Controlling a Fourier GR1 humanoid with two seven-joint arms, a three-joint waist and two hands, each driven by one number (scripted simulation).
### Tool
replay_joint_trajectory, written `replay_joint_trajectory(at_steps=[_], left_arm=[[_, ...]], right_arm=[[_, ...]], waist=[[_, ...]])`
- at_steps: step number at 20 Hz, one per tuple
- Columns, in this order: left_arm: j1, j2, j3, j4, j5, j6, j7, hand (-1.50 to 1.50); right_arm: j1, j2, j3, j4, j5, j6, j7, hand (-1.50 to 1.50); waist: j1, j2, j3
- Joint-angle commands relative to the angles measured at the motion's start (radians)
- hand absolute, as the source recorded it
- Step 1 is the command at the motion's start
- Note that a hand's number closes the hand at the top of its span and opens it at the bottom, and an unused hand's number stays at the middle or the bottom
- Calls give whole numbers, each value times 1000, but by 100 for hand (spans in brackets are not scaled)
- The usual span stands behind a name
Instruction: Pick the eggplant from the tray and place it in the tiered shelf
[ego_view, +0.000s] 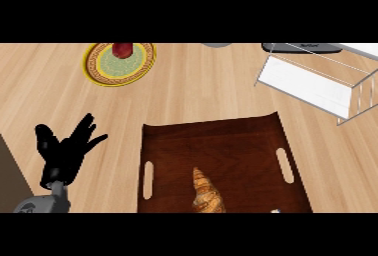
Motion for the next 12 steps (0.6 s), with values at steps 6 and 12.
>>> replay_joint_trajectory(at_steps=[6, 12], left_arm=[[31, -1, -3, -7, -14, 6, 34, 0], [62, -19, 14, 57, -8, -8, -29, 0]], right_arm=[[56, -106, -32, -80, 58, -170, 76, -150], [144, -216, -139, -155, -5, -175, 126, -150]], waist=[[-16, -2, -6], [-28, -2, -6]])
